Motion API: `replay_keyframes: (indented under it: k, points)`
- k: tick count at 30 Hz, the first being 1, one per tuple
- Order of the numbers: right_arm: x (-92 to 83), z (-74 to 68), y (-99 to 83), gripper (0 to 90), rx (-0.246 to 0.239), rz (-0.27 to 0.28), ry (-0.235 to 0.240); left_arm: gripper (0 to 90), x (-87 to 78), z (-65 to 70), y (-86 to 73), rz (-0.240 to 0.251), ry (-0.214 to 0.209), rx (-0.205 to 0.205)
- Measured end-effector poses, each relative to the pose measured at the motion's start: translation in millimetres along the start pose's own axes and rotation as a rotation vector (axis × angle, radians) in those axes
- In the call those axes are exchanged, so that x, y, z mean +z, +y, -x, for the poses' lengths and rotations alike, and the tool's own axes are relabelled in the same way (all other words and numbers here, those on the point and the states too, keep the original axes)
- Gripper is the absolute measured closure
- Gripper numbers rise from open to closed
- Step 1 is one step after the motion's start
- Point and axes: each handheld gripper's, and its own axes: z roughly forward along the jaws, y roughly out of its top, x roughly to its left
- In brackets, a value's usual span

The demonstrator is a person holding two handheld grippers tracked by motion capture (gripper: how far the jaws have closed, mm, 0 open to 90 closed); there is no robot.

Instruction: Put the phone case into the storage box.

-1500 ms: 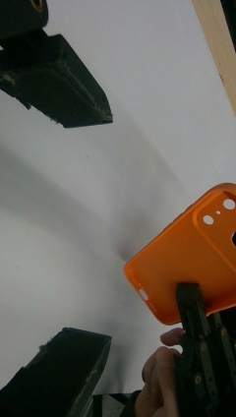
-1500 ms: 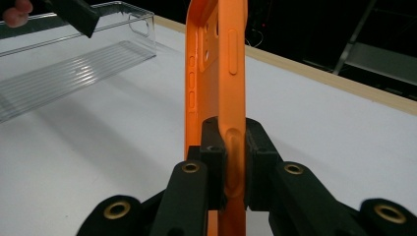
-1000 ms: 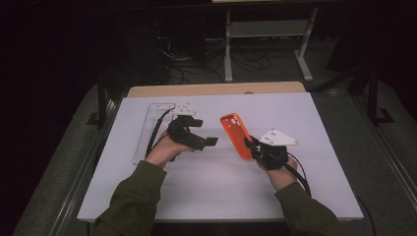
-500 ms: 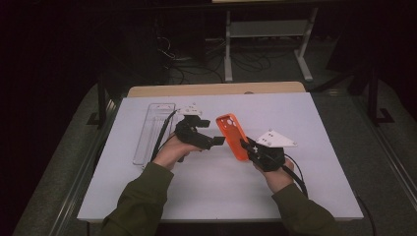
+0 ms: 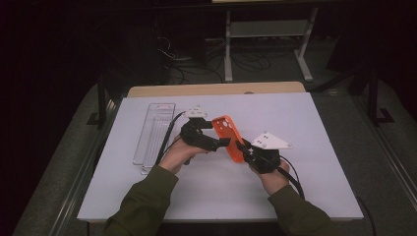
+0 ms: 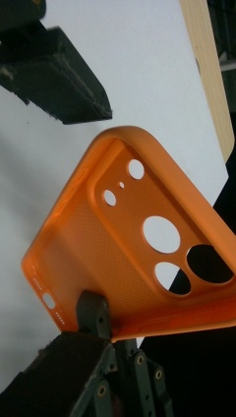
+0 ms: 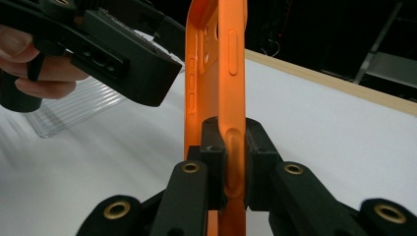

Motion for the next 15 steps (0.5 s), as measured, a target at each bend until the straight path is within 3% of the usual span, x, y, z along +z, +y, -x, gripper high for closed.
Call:
replay_keyframes:
  k: [15]
  points:
    - [3.1,-4.1,-1.0,79.6,-0.008,-0.007,0.0,0.0,4.6,6.8,0.1,0.001,0.015,0.003]
